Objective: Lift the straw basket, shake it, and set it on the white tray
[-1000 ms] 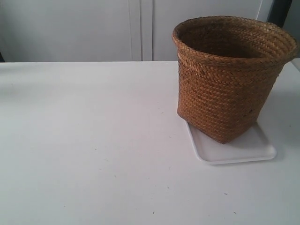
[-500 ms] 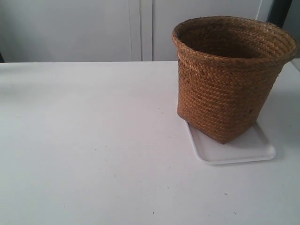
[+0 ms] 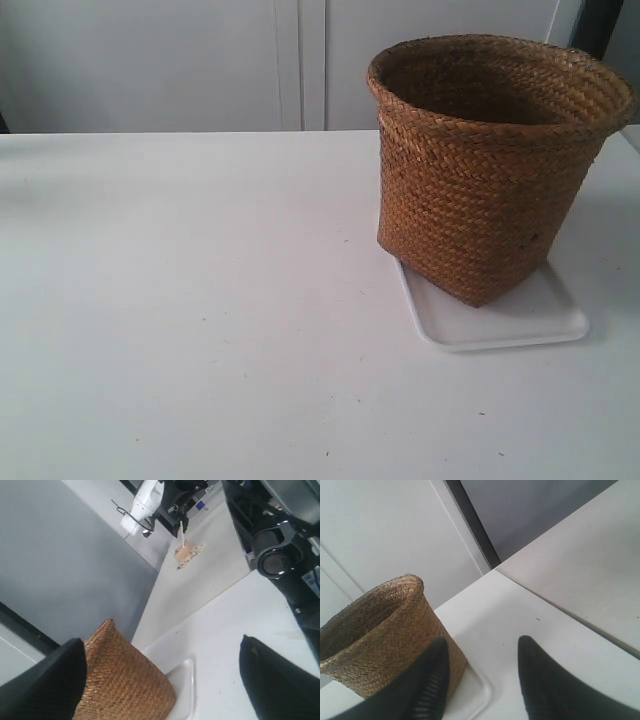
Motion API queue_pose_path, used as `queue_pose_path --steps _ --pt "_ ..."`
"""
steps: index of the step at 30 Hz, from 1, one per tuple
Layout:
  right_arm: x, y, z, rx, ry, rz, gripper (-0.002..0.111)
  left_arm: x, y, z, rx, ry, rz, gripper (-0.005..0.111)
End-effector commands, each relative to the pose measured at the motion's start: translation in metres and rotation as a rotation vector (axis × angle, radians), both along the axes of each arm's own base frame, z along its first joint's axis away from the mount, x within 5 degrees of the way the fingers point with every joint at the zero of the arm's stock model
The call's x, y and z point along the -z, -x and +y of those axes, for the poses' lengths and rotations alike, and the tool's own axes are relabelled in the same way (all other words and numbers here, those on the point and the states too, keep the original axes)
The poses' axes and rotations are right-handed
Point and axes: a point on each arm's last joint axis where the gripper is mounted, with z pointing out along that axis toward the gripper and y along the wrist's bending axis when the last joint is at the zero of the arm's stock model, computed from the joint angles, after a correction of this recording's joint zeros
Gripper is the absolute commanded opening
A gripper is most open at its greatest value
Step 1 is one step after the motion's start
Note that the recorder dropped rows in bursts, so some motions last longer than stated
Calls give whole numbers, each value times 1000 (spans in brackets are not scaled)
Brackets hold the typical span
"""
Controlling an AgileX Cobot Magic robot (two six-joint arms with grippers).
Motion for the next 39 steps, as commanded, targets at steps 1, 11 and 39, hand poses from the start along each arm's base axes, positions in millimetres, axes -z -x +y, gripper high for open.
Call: queue_pose_path --steps 1,11,39 --pt "0 0 0 9 -1 -5 42 -9 -12 6 -125 166 187 85" --pt "0 0 0 9 -1 -5 42 12 -45 32 -600 359 987 85" --pt "0 0 0 11 0 -5 42 110 -72 67 -1371 593 948 85"
